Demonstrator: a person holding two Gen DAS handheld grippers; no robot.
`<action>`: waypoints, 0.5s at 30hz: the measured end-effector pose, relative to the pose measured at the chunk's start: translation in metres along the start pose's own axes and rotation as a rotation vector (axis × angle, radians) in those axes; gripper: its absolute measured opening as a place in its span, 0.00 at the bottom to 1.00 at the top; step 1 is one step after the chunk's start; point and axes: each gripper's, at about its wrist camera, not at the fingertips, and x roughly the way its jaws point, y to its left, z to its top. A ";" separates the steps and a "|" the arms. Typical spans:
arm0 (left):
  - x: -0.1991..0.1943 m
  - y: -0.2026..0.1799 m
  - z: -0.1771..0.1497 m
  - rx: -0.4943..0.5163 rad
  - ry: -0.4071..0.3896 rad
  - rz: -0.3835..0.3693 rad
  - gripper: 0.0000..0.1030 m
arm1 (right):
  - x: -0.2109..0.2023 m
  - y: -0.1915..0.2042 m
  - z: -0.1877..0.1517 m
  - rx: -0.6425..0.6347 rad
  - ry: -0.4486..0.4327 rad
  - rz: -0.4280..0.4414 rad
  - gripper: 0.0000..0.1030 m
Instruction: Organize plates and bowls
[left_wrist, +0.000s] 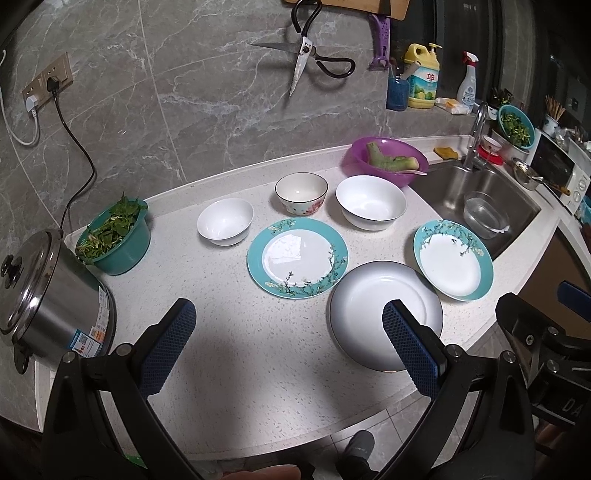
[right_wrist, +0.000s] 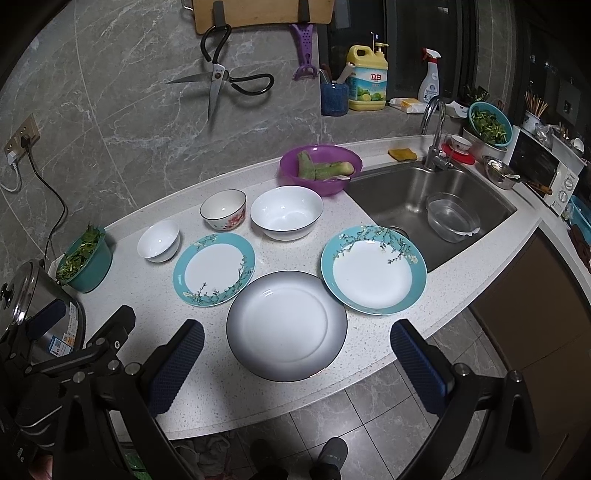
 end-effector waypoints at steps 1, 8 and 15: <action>0.000 0.000 0.000 0.001 -0.001 0.000 1.00 | 0.000 0.000 0.000 0.001 0.001 -0.001 1.00; 0.002 -0.001 0.005 0.003 0.004 0.002 1.00 | 0.000 0.000 0.001 -0.001 0.001 0.000 1.00; 0.002 -0.001 0.005 0.003 0.004 0.001 1.00 | 0.000 0.001 0.002 -0.001 0.003 -0.001 1.00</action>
